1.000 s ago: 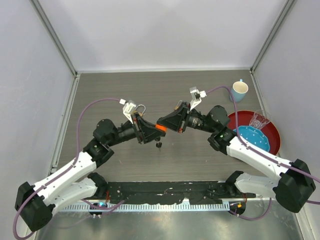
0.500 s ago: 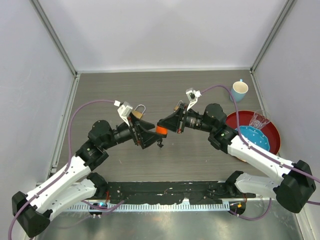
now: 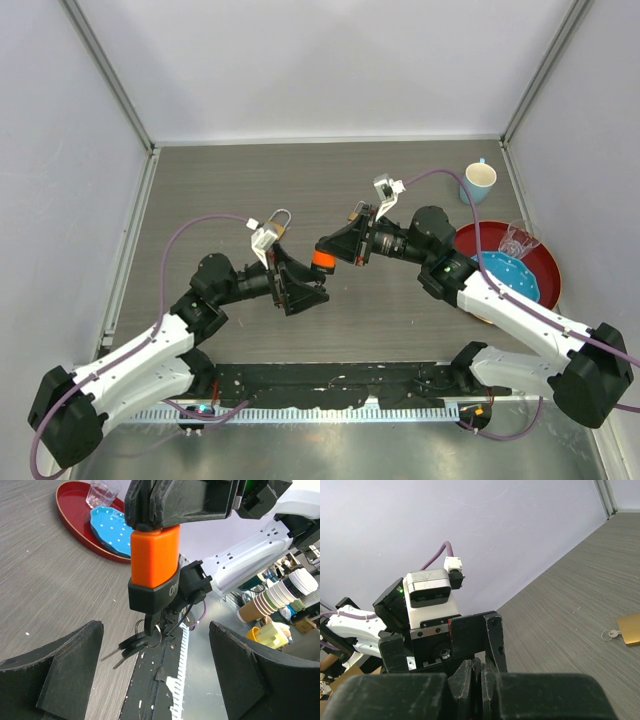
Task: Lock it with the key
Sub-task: Lock the lock.
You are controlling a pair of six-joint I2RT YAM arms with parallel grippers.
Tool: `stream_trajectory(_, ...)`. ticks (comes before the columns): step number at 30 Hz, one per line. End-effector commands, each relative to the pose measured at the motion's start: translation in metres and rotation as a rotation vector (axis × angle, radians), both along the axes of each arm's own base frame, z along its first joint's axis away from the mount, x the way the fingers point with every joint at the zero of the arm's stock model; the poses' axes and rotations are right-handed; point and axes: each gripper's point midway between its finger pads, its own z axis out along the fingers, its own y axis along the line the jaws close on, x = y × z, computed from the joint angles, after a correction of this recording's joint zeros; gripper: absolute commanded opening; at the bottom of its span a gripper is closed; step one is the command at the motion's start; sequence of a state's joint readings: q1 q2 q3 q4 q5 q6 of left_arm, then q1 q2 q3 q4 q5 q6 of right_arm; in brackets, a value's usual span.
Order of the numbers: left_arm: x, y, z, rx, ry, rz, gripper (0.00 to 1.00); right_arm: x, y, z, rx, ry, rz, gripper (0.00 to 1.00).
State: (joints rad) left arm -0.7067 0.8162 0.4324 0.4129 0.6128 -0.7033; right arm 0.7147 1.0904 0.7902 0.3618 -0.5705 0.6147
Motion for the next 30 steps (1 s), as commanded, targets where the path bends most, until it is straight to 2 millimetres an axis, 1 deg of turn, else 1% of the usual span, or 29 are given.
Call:
stream_trajectory(1, -0.007, -0.005, 0.018, -0.076, -0.077, -0.057, 0.88, -0.003, -0.004, 0.051, 0.114, -0.113, -0.002, 0.01)
stream_trajectory(2, -0.007, -0.007, 0.015, -0.073, -0.062, -0.064, 0.88, -0.002, -0.003, 0.050, 0.112, -0.110, -0.001, 0.02)
stream_trajectory(4, -0.008, -0.009, 0.015, -0.075, -0.066, -0.078, 0.82, -0.002, -0.003, 0.051, 0.116, -0.109, -0.004, 0.01)
stream_trajectory(5, -0.008, -0.010, 0.011, -0.066, -0.056, -0.085, 0.80, -0.002, -0.003, 0.051, 0.115, -0.110, -0.002, 0.02)
stream_trajectory(6, -0.008, -0.011, 0.009, -0.064, -0.054, -0.090, 0.72, -0.002, -0.003, 0.052, 0.118, -0.112, -0.003, 0.01)
stream_trajectory(8, -0.009, -0.012, 0.006, -0.059, -0.045, -0.096, 0.63, -0.002, -0.004, 0.054, 0.122, -0.116, -0.005, 0.02)
stream_trajectory(9, -0.009, -0.012, 0.005, -0.060, -0.039, -0.097, 0.53, -0.002, -0.005, 0.054, 0.122, -0.116, -0.008, 0.02)
stream_trajectory(11, -0.010, -0.011, 0.003, -0.066, -0.036, -0.097, 0.44, -0.002, -0.005, 0.054, 0.119, -0.119, -0.012, 0.02)
stream_trajectory(12, -0.011, -0.011, 0.002, -0.068, -0.028, -0.096, 0.33, -0.002, -0.006, 0.055, 0.118, -0.121, -0.015, 0.02)
stream_trajectory(14, -0.012, -0.011, 0.000, -0.068, -0.021, -0.098, 0.23, -0.001, -0.007, 0.055, 0.120, -0.121, -0.021, 0.01)
stream_trajectory(15, -0.013, -0.010, -0.001, -0.068, -0.021, -0.098, 0.14, -0.002, -0.007, 0.055, 0.120, -0.121, -0.021, 0.02)
stream_trajectory(17, -0.015, -0.010, -0.001, -0.070, -0.023, -0.101, 0.07, -0.002, -0.007, 0.055, 0.119, -0.120, -0.021, 0.02)
stream_trajectory(18, -0.015, -0.009, 0.000, -0.072, -0.023, -0.101, 0.02, -0.001, -0.007, 0.055, 0.119, -0.120, -0.024, 0.01)
stream_trajectory(20, -0.016, -0.009, -0.001, -0.073, -0.021, -0.103, 0.00, -0.001, -0.007, 0.055, 0.119, -0.120, -0.023, 0.02)
stream_trajectory(30, -0.025, -0.007, -0.007, -0.074, -0.002, -0.111, 0.00, 0.002, -0.008, 0.056, 0.121, -0.114, -0.037, 0.02)
